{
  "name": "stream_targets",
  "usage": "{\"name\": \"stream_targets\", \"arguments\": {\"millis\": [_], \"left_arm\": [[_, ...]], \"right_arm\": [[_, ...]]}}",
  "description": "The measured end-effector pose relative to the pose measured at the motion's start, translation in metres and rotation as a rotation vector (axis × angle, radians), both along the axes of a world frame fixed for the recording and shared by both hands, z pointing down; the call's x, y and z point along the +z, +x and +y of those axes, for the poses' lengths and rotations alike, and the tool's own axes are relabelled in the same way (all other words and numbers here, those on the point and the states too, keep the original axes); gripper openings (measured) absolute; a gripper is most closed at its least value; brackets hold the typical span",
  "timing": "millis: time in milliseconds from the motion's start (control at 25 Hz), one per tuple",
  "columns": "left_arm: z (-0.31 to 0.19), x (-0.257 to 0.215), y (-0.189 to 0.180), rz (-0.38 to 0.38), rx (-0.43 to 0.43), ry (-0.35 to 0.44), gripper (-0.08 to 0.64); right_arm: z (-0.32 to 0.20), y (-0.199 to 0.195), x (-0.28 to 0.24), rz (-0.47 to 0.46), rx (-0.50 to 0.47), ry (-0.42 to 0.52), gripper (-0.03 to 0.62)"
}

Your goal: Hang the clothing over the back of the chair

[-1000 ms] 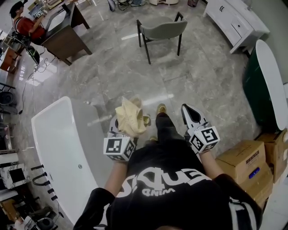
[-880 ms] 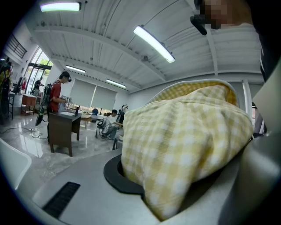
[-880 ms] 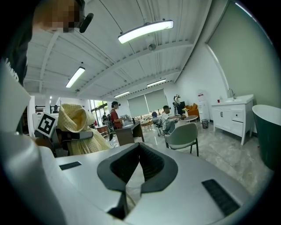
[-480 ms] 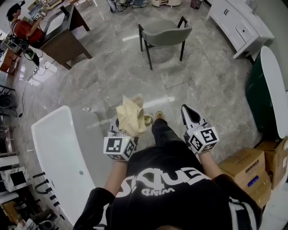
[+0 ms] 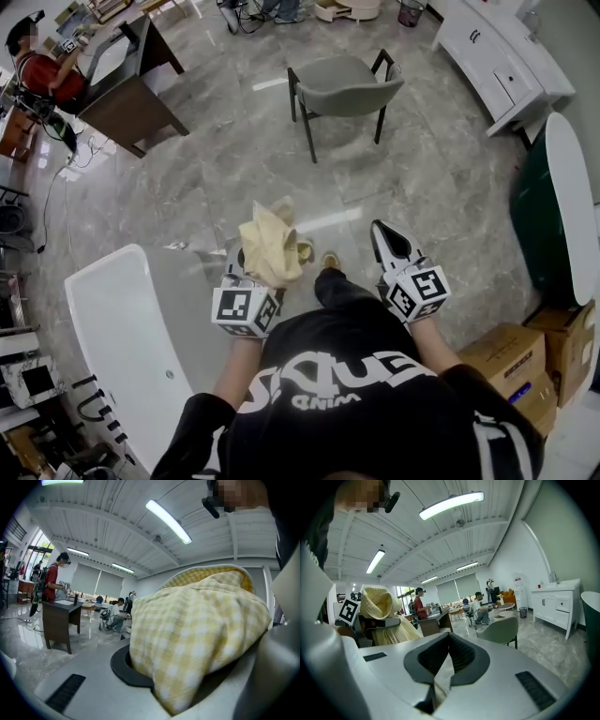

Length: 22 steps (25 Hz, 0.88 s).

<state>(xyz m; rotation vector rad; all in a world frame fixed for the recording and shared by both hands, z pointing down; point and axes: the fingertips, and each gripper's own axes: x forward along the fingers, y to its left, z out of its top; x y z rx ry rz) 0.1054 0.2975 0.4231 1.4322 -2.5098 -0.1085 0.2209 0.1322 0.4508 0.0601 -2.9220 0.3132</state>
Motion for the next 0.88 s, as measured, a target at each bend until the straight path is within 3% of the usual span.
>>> {"name": "stream_targets", "arguments": {"millis": [480, 880], "left_arm": [[-0.075, -0.015, -0.079, -0.019, -0.034, 0.015, 0.04], [-0.107, -0.015, -0.139, -0.019, -0.051, 0.004, 0.04]], "right_arm": [[-0.08, -0.087, -0.015, -0.019, -0.029, 0.007, 0.014], [-0.113, -0.149, -0.017, -0.022, -0.051, -0.002, 0.014]]}}
